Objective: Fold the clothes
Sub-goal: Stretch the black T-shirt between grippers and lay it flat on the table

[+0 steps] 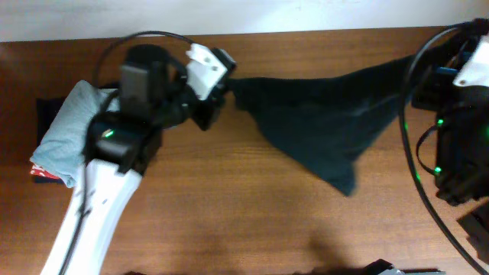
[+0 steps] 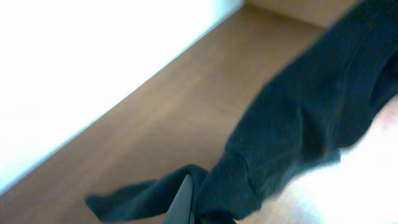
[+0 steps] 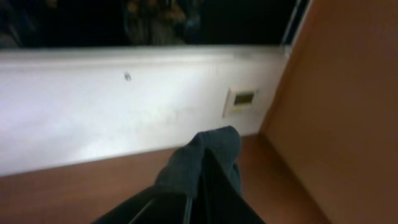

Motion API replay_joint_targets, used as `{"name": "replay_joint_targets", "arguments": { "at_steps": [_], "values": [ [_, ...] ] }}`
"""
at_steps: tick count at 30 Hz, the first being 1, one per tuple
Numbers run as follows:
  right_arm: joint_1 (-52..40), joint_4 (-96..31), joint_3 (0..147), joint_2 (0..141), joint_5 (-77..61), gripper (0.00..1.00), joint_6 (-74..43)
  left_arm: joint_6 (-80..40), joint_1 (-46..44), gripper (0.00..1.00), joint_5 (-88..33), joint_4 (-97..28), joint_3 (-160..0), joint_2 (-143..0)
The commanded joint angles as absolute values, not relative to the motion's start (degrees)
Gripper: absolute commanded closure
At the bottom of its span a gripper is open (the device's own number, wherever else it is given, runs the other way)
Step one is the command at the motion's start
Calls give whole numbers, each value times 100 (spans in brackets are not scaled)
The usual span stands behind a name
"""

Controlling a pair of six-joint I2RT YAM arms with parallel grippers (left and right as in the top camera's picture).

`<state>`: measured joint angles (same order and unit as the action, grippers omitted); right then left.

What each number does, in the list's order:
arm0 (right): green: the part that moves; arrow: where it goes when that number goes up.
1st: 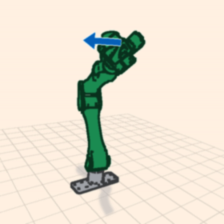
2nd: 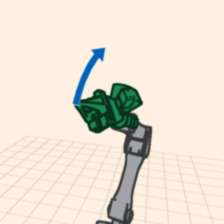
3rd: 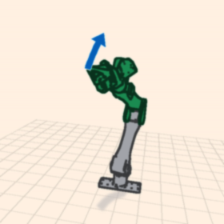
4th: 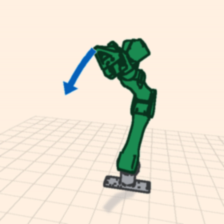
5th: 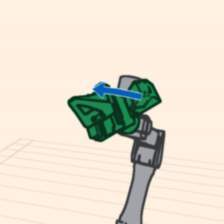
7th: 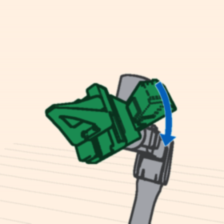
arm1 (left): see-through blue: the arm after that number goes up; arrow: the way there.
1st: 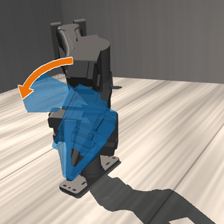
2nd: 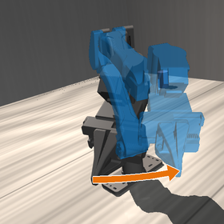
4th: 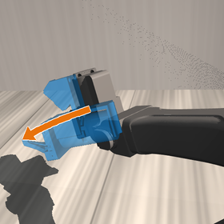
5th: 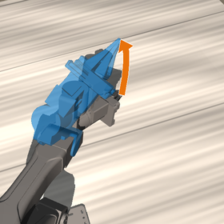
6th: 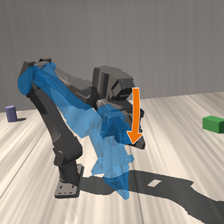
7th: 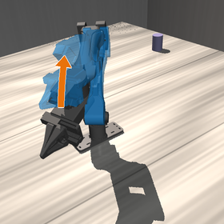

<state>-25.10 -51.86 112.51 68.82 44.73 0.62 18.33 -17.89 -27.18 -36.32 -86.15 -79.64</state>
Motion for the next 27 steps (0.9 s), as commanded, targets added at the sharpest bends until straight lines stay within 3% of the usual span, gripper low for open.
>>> {"name": "replay_joint_targets", "arguments": {
  "at_steps": [1, 11, 27],
  "values": [
    [-2467, -5478, 11358, 7000, 4805, 96, -425, 1758, -1577, 100, -2084, -3756, -9063, -7496],
    [-2467, -7607, 11358, 7102, 4751, 96, -2816, 1752, -1483, 100, -1494, -3920, -9734, -7150],
    [-2464, -8643, 11358, 7137, 3529, 96, -3844, 1739, -1485, 100, -895, -4847, -10127, -6600]
  ]
}}
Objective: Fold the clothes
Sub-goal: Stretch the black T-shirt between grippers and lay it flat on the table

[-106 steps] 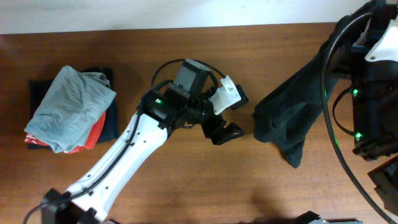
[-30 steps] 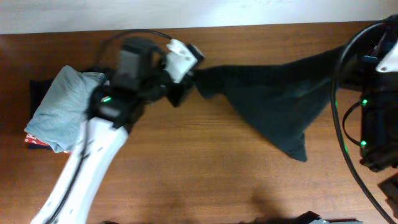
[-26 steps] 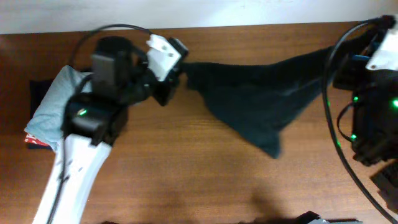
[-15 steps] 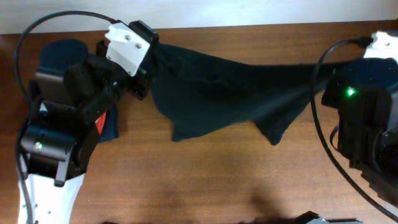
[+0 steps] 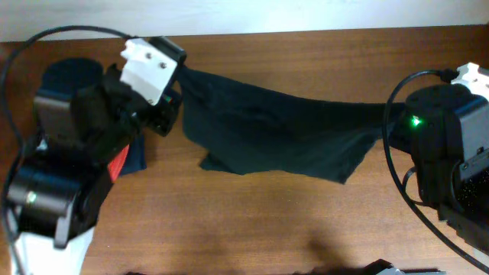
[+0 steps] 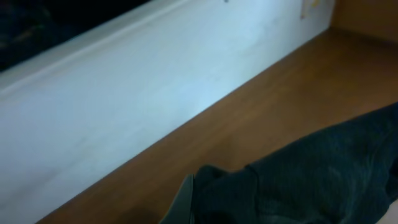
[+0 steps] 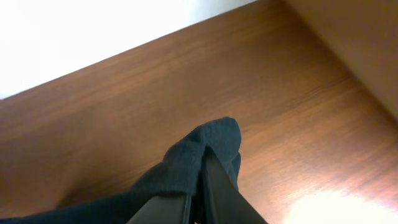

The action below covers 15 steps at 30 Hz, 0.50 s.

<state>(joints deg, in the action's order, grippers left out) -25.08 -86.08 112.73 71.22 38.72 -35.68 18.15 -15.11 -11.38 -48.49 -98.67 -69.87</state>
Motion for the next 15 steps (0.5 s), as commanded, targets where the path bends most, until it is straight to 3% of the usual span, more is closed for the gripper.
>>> {"name": "replay_joint_targets", "arguments": {
  "at_steps": [1, 15],
  "values": [
    [-2467, -8683, 11358, 7172, 3409, 96, -3844, 1737, -1485, 100, -895, -4893, -10127, -6547],
    [-2469, -8761, 11730, 6556, 3299, 96, -3527, 1734, -1485, 100, -926, -5328, -10512, -5717]
  ]
}}
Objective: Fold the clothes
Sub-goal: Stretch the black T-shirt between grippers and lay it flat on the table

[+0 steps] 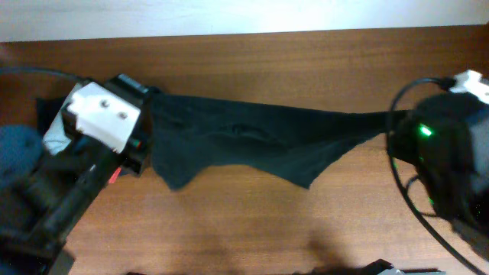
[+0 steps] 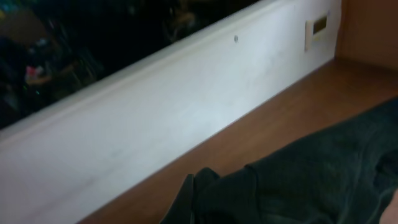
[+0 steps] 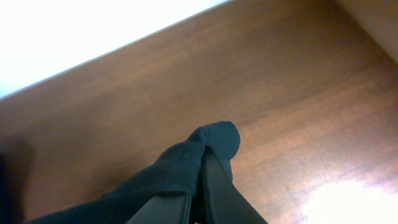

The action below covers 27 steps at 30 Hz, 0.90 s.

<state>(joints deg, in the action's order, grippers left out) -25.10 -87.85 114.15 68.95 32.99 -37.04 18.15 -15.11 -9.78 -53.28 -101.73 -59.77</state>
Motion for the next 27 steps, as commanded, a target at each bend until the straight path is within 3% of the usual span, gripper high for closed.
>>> {"name": "replay_joint_targets", "arguments": {
  "at_steps": [1, 6, 17, 27],
  "values": [
    [-2473, -8757, 11795, 6479, 3140, 96, -3354, 1734, -1485, 100, -947, -5374, -10619, -5671],
    [-2471, -8831, 11845, 6193, 2517, 96, -3024, 1728, -1485, 99, -1247, -5878, -11222, -5612],
    [-2471, -9030, 11843, 6259, 2526, 96, -3026, 1664, -1483, 99, -843, -6348, -11360, -5992],
    [-2464, -9172, 11830, 7738, 2950, 96, -3026, 1673, -1483, 99, -611, -6322, -11347, -8208]
  ]
}}
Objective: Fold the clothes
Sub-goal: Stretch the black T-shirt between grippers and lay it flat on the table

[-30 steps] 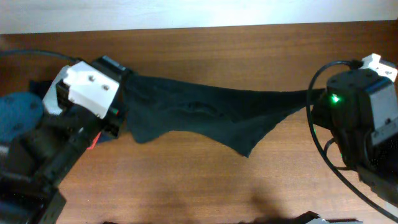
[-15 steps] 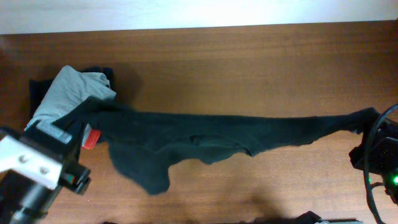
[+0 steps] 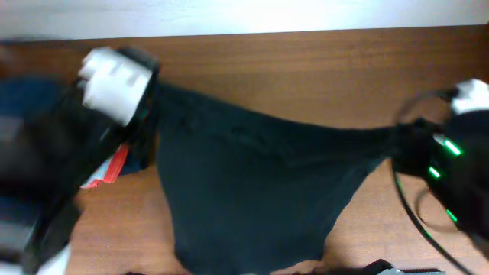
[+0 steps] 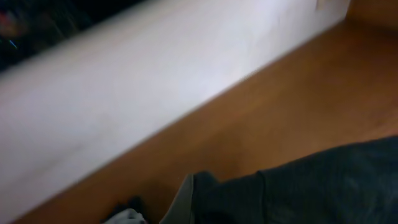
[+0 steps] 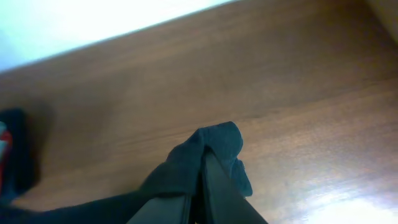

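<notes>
A dark teal garment hangs stretched between both arms over the wooden table; its lower part drops toward the front edge. My left gripper is shut on its left corner at the far left. My right gripper is shut on the right corner, cloth bunched over its fingers. In the left wrist view the cloth runs off to the right.
A pile of folded clothes with a red piece lies at the left, under my left arm. A white wall runs along the table's far edge. Cables and the right arm's base stand at the right edge.
The garment has spread wider and hangs much lower, reaching the front edge. My left gripper sits a little farther back and right; the right gripper is slightly nearer the front.
Both grippers held the garment's corners throughout. First it was bunched toward the right, with the left gripper near the middle. Then the left gripper was farther left and the cloth stretched into a band. Now it hangs broad between the arms.
</notes>
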Motion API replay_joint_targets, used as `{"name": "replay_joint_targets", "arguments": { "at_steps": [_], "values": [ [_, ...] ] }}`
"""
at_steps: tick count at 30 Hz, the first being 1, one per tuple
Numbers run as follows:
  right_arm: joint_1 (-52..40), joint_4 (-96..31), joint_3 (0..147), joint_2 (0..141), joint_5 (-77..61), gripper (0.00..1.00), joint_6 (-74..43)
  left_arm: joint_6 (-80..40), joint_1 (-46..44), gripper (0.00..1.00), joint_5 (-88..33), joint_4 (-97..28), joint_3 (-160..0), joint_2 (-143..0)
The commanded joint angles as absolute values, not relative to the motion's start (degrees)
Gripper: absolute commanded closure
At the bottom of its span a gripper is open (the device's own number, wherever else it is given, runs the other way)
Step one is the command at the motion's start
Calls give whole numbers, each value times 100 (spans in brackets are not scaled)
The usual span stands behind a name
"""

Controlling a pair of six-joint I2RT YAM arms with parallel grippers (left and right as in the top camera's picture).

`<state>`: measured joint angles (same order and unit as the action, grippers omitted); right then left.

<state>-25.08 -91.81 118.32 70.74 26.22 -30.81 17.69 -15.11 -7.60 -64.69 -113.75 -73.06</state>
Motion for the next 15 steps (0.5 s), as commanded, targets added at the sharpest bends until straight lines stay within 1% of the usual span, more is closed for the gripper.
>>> {"name": "replay_joint_targets", "arguments": {
  "at_steps": [1, 4, 8, 10, 11, 12, 13, 14, 15],
  "values": [
    [-2460, -9166, 11830, 7972, 3039, 96, -3030, 1673, -1483, 100, -613, -6237, -11347, -8460],
    [-2294, -9024, 11830, 8733, 3183, 96, -3028, 1675, -1483, 99, -613, -5867, -11345, -9330],
    [-1737, -8414, 11830, 9856, 3175, 96, -3020, 1673, -1483, 99, -342, -5304, -11347, -10438],
    [-1356, -7964, 11830, 10403, 3087, 95, -2845, 1673, -1483, 94, -49, -4952, -11347, -10906],
    [-1190, -7723, 11830, 10619, 2943, 91, -2659, 1673, -1476, 91, 64, -4786, -11347, -11091],
    [-899, -7253, 11830, 10995, 2596, 81, -2235, 1673, -1433, 79, 242, -4464, -11347, -11371],
    [-751, -7041, 11830, 11166, 2436, 74, -2073, 1671, -1387, 72, 336, -4287, -11347, -11528],
    [-611, -6858, 11830, 11323, 2307, 68, -1911, 1671, -1345, 68, 412, -4178, -11347, -11625],
    [-499, -6737, 11830, 11410, 2222, 60, -1752, 1671, -1299, 57, 471, -4108, -11347, -11686]
  ]
}}
